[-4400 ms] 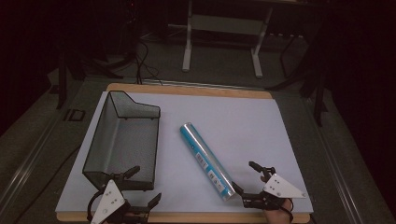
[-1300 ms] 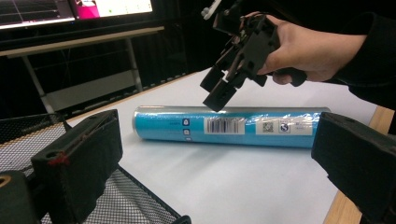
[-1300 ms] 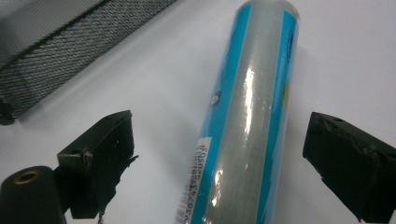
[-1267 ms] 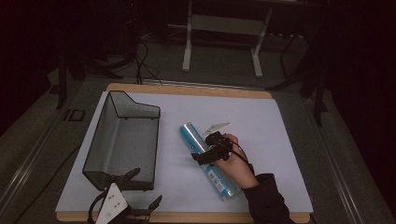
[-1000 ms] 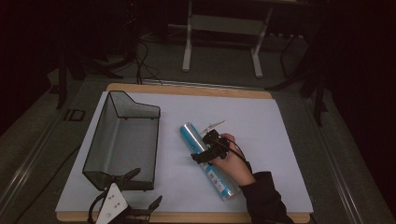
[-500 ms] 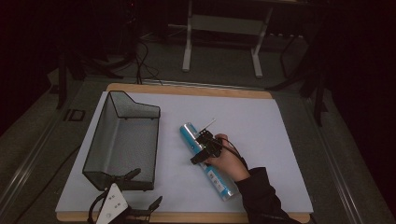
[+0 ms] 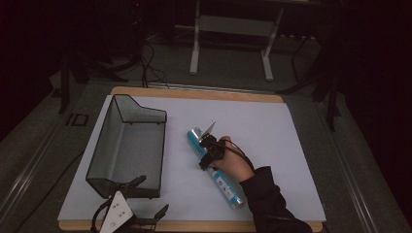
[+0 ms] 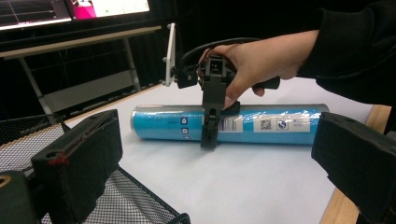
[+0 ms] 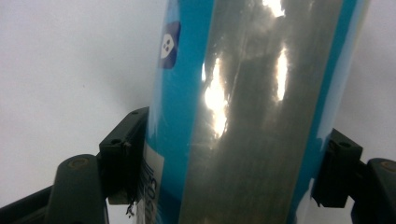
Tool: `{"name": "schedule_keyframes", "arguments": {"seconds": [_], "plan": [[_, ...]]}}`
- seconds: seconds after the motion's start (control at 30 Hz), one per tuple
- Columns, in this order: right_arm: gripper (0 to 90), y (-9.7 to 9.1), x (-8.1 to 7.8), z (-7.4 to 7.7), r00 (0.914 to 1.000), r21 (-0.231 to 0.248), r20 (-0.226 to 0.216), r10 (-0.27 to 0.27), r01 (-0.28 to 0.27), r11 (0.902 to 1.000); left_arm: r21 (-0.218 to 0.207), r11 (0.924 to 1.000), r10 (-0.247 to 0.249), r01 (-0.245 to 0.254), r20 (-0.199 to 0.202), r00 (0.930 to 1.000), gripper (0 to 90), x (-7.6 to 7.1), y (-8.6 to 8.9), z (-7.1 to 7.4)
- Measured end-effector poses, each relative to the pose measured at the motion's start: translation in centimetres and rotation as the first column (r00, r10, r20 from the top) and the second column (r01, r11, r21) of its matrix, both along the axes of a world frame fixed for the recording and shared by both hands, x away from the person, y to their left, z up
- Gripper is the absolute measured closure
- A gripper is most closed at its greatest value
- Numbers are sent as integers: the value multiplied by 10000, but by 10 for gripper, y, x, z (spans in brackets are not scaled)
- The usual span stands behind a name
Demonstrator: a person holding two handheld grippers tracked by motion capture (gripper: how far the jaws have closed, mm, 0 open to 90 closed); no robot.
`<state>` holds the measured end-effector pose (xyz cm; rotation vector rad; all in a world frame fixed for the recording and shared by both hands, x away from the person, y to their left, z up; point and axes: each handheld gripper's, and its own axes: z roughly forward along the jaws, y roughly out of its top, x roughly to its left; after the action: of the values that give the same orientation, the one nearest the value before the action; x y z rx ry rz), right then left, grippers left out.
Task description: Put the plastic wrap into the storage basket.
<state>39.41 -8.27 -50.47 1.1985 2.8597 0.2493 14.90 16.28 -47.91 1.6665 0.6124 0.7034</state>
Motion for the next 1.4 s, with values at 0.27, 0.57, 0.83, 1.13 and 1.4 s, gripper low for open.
{"name": "schedule_keyframes", "arguments": {"seconds": [0.27, 0.57, 0.83, 1.13, 1.4], "plan": [[292, -7, -2, 1, 9978, 685, 199, -631, 616, 9958, 40, 10000, 32, -31, -21, 10000, 24, 1, 0, -1], [302, -14, -5, 5, 9955, 1286, 486, -811, 742, 9889, 87, 10000, 13, -13, -20, 10000, 23, 1, 0, -1], [312, -18, -9, 30, 9926, 1861, 905, -809, 630, 9805, 99, 10000, 7, -7, -27, 10000, 24, 1, -1, -2], [316, -27, -15, 61, 9763, 2771, 1935, -965, 399, 9600, 59, 10000, -6, 7, -38, 10000, 24, 1, -1, -2], [318, -35, -25, 104, 9313, 3765, 3467, -1118, -291, 9259, 58, 10000, -37, 38, -67, 10000, 24, 1, -2, -3]]}}
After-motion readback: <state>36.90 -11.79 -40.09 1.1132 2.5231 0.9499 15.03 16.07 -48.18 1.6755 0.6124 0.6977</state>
